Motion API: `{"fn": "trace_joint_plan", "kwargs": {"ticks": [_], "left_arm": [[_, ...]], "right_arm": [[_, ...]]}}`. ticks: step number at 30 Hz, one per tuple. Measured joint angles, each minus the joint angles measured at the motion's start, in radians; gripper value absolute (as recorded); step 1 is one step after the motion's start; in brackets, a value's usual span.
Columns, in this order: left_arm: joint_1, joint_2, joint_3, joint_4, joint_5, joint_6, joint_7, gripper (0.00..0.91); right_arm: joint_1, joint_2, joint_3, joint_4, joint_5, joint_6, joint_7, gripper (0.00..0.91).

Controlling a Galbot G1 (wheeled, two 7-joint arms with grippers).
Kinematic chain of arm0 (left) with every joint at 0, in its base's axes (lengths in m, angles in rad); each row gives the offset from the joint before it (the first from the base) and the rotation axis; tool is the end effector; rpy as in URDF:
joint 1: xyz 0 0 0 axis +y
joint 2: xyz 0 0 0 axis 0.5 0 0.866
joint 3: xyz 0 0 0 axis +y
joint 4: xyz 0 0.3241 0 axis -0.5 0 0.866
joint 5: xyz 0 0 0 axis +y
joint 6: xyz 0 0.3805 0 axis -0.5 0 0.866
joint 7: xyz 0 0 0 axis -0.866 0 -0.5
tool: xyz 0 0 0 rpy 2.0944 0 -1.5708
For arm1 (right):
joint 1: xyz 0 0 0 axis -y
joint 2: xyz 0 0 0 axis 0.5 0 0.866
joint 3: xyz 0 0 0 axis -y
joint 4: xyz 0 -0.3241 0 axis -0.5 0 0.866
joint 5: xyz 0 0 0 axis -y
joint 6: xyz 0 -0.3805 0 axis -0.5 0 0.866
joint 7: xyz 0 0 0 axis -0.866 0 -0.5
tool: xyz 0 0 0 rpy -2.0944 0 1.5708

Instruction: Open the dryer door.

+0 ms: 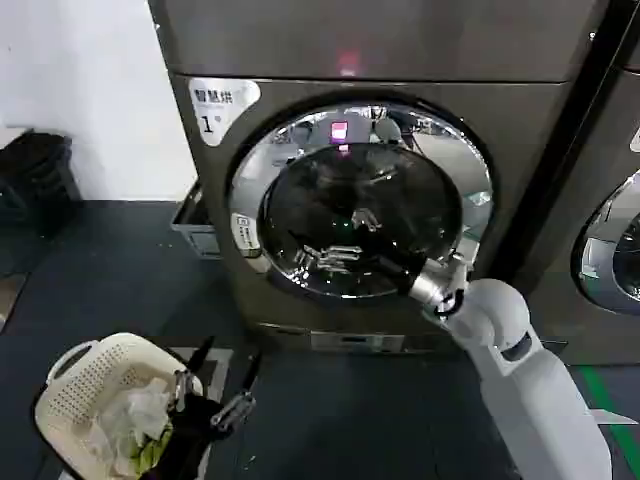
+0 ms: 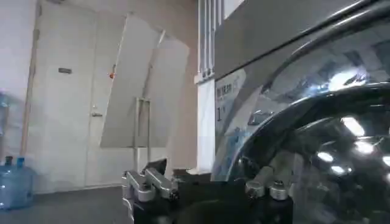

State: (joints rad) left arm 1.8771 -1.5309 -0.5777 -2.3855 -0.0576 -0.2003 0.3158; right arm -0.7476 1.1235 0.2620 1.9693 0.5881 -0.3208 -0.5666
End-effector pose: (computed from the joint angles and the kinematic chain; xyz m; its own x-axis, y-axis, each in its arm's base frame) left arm 0.1415 0.0160 -0.2238 -0.9365 0.3048 -0.1733 0.2976 0.9524 0.0664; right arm 0.3822 0.0054 -0.0895 -0.5021 -0.8475 -0.1720 -0.8467 0.5223 -0.1018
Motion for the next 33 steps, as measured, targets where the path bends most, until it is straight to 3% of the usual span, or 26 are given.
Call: {"fn": "trace_joint_plan", "kwargs": {"ticks": [4, 9, 21, 33], "left_arm": [[-0.001, -0.002, 0.0, 0.0, 0.038, -0.004, 0.0, 0.907], [-0.008, -0.007, 0.018, 0.007, 0.06, 0.008, -0.01, 0.907], [-0.002, -0.001, 0.015, 0.019, 0.086, 0.015, -0.036, 0.907], [0.004, -0.011, 0.007, 0.029, 0.09, 0.015, -0.042, 0.907]], "right_arm": [[-0.003, 0.015, -0.022, -0.059, -0.107, 0.03, -0.02, 0.907], [0.012, 0.034, -0.04, -0.134, -0.146, 0.04, -0.034, 0.907], [0.057, 0.063, -0.107, -0.231, -0.212, 0.065, -0.051, 0.907], [0.132, 0.123, -0.181, -0.303, -0.229, 0.071, -0.041, 0.907]]}}
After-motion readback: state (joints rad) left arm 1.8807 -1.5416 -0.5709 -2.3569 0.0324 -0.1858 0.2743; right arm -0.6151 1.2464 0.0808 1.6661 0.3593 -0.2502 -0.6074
